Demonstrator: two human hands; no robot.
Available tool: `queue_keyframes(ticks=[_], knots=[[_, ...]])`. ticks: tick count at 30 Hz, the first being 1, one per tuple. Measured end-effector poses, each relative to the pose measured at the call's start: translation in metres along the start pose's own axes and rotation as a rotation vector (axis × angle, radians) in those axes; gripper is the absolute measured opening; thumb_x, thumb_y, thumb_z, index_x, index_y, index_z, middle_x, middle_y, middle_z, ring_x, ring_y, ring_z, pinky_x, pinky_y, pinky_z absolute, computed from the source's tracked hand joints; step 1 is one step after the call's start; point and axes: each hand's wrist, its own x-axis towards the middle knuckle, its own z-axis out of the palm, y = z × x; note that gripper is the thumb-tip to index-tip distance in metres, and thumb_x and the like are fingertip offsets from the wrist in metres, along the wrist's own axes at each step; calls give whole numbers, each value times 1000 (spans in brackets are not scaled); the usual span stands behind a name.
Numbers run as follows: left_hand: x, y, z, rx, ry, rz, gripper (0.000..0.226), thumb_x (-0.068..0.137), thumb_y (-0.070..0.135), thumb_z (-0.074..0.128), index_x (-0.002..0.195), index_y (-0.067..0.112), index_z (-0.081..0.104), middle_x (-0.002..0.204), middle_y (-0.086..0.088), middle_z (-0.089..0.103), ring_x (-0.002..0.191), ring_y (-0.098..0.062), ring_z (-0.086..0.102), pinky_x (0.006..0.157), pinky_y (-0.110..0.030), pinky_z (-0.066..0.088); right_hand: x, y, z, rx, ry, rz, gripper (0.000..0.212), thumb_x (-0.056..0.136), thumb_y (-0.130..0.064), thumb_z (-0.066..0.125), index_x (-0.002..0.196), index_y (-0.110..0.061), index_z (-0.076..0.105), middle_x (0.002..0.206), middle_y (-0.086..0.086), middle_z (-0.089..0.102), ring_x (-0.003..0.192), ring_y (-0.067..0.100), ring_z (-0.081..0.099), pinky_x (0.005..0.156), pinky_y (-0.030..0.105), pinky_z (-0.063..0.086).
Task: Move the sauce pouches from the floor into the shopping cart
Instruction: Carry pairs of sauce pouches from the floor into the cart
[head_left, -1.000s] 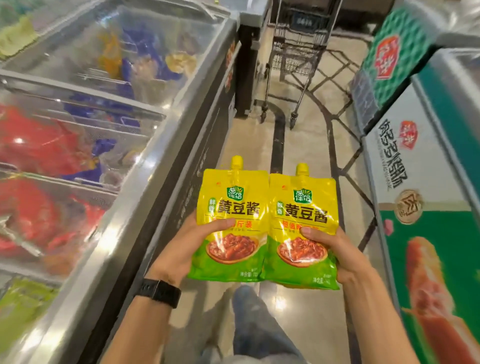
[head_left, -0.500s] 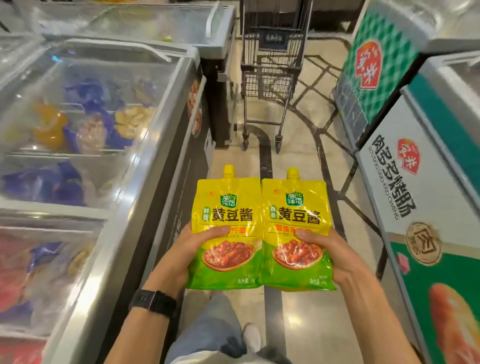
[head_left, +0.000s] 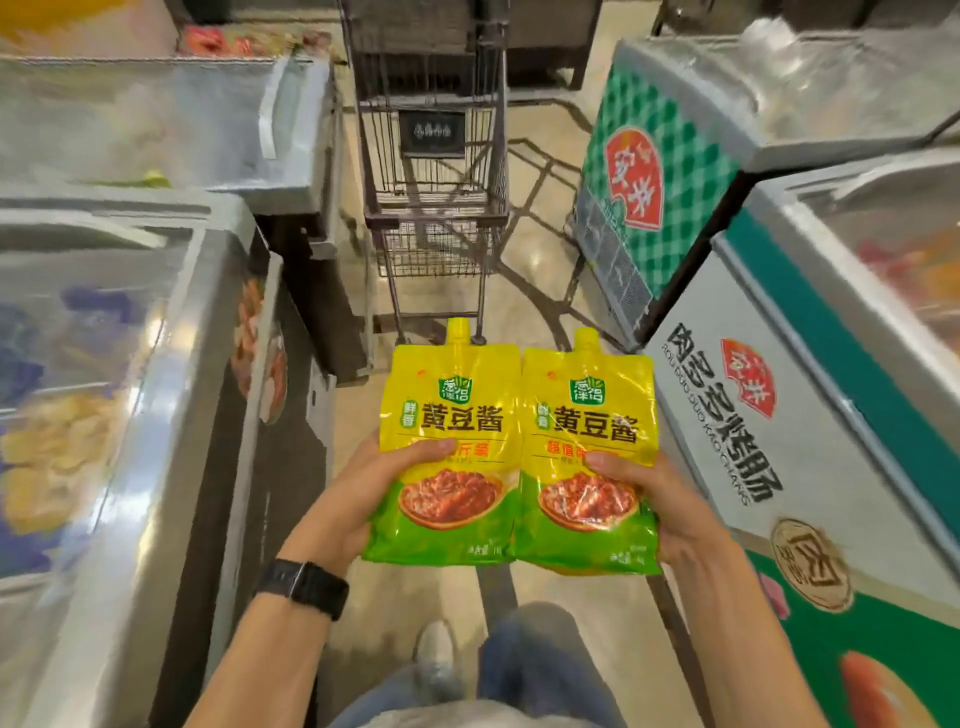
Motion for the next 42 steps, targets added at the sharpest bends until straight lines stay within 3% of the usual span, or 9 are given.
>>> queue_keyframes(ticks=[3,8,14,18,22,28,36,39,42], knots=[[60,38,13,30,-47,-12,68,64,17,84,128,8,63,114,-18,74,99,-37,73,85,-43,61,47,-32,-13,69,51,-21,74,32,-20,100,101,-11,76,111,21,72,96,37,72,73,44,60],[165,84,42,31,-55,-61,69,63,13,90,127,8,64,113,-18,75,97,-35,74,83,-43,62,134,-89,-48,90,124,-64,35,65,5,75,93,-15,77,99,15,76,85,31,74,68,42,62],[280,142,80,-42,-36,-93,76,62,17,87,132,12,60,118,-19,72,107,-41,70,90,-51,58,244,-174,-90,56,122,2,94,19,-19,101,107,-5,70,105,22,73,87,36,73,67,46,61],[337,180,101,-58,26,-37,64,64,14,82,125,9,65,113,-18,75,105,-41,70,98,-55,53,309,-229,-106,4,82,30,91,14,-23,101,100,-10,75,101,19,75,86,35,74,67,48,61],[402,224,108,-96,72,-19,58,61,13,82,117,9,69,108,-17,76,96,-36,74,97,-52,54,383,-274,-116,-25,113,76,111,21,-19,101,124,-7,61,114,22,71,100,43,69,79,59,57],[510,290,108,-97,62,20,80,49,18,93,123,12,64,110,-16,76,98,-36,74,94,-52,55,488,-336,-123,-91,198,53,104,30,-18,99,125,-6,59,106,19,74,90,37,73,70,47,60],[614,358,104,-142,57,65,78,44,24,97,117,17,69,113,-16,75,103,-37,72,100,-53,52,620,-409,-131,-206,207,105,106,31,-27,101,127,-12,58,114,17,71,107,40,67,96,61,49],[652,377,103,-130,178,114,99,29,38,101,119,16,67,111,-15,76,103,-38,72,101,-56,51,682,-437,-129,-263,119,123,107,22,-25,101,120,-11,61,110,18,73,98,38,70,86,56,55],[692,390,100,-177,283,165,89,44,29,95,125,11,62,113,-17,75,104,-39,71,99,-56,52,752,-463,-129,-347,-30,158,93,30,-15,96,116,-9,63,103,16,75,89,33,73,78,48,60]])
